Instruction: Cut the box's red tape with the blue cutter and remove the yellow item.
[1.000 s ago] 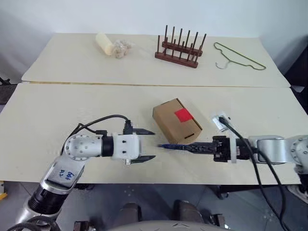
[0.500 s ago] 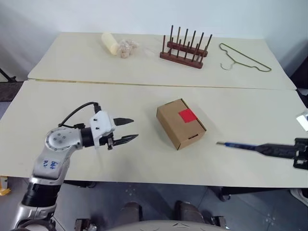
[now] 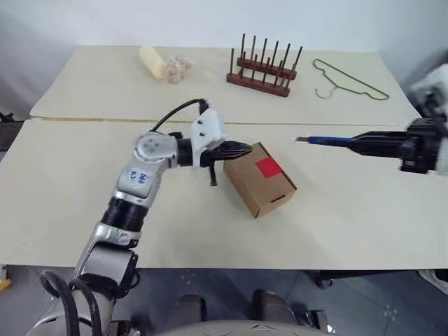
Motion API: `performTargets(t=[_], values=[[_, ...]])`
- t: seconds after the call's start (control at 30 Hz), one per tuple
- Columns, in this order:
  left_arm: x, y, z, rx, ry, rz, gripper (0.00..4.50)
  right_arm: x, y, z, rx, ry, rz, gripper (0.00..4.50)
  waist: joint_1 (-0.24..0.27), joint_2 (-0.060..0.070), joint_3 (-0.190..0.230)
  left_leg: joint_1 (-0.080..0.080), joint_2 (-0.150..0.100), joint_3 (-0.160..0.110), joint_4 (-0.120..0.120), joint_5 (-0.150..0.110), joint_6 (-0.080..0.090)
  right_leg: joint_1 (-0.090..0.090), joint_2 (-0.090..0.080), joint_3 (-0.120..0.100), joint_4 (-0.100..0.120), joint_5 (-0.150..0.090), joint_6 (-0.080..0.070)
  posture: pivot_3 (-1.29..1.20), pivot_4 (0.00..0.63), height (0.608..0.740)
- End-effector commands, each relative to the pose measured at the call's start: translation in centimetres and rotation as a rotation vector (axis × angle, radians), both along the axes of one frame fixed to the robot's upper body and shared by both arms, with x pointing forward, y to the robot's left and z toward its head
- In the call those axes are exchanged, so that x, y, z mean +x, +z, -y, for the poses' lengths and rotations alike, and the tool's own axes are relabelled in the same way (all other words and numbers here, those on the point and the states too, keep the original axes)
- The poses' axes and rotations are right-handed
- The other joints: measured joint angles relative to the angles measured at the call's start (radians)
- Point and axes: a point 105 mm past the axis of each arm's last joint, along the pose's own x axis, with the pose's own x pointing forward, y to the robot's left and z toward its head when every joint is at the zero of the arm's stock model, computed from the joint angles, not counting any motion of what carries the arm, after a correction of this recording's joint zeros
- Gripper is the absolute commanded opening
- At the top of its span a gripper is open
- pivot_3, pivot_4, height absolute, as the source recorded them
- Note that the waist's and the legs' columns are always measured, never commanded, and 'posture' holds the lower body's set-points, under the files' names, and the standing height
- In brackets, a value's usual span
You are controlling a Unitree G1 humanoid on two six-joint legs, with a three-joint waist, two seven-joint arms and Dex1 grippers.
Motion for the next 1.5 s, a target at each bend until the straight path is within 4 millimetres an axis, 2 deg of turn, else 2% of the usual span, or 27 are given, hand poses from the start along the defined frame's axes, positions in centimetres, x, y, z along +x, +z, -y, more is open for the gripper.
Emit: performTargets(t=[0.03, 0.1, 0.27, 0.43, 0.97, 1.23, 1.5], values=[[1.3, -1.2, 1.5, 0.046, 0.052, -0.064, 0.00, 1.5, 0.8, -1.6, -0.011, -0.011, 0.076, 0.15, -0.003, 0.000, 0.000, 0.000, 0.000, 0.000, 0.000, 0.000, 0.000, -0.001, 0.000, -0.001, 0.000, 0.000, 0.000, 0.00, 0.150, 0.740], [1.9, -1.7, 1.9, 0.057, 0.097, -0.104, 0.00, 2.2, 0.7, -2.5, -0.014, -0.014, 0.089, 0.15, -0.001, 0.000, 0.000, -0.001, 0.000, 0.000, 0.000, 0.000, 0.000, -0.001, 0.000, -0.002, 0.000, 0.000, 0.000, 0.00, 0.150, 0.740], [1.6, -3.7, 1.9, 0.129, 0.108, -0.145, 0.00, 3.0, -0.1, -3.8, -0.023, -0.007, 0.067, 0.15, 0.003, 0.000, 0.000, -0.005, 0.000, -0.001, 0.001, 0.000, 0.000, -0.005, -0.001, -0.003, 0.002, 0.000, 0.000, 0.00, 0.150, 0.740], [1.8, -4.0, 1.8, 0.139, 0.137, -0.153, 0.00, 3.6, -1.2, -3.5, -0.109, -0.048, 0.051, 0.15, 0.004, 0.000, 0.000, -0.005, 0.000, -0.001, 0.002, 0.000, 0.000, -0.005, -0.001, -0.003, 0.003, 0.000, 0.000, 0.00, 0.150, 0.740], [1.5, -4.3, 1.4, 0.158, 0.150, -0.186, 0.00, 3.8, -3.1, -3.8, -0.084, -0.031, -0.012, 0.15, 0.001, 0.000, 0.000, -0.005, 0.000, -0.001, 0.008, 0.000, 0.000, -0.004, -0.001, -0.003, 0.009, 0.000, 0.000, 0.00, 0.150, 0.740], [1.1, -4.5, 1.4, 0.161, 0.149, -0.194, 0.00, 3.9, -3.0, -3.6, -0.076, -0.040, -0.005, 0.15, 0.002, 0.000, 0.000, -0.005, 0.000, -0.001, 0.011, 0.000, 0.000, -0.004, -0.001, -0.002, 0.011, 0.000, 0.000, 0.00, 0.150, 0.740], [0.9, -4.7, 1.3, 0.161, 0.152, -0.201, 0.00, 4.2, -1.7, -4.3, -0.011, -0.023, 0.031, 0.15, 0.002, 0.000, 0.000, -0.005, 0.000, -0.001, 0.012, 0.000, 0.000, -0.004, -0.001, -0.002, 0.013, 0.000, 0.000, 0.00, 0.150, 0.740]])
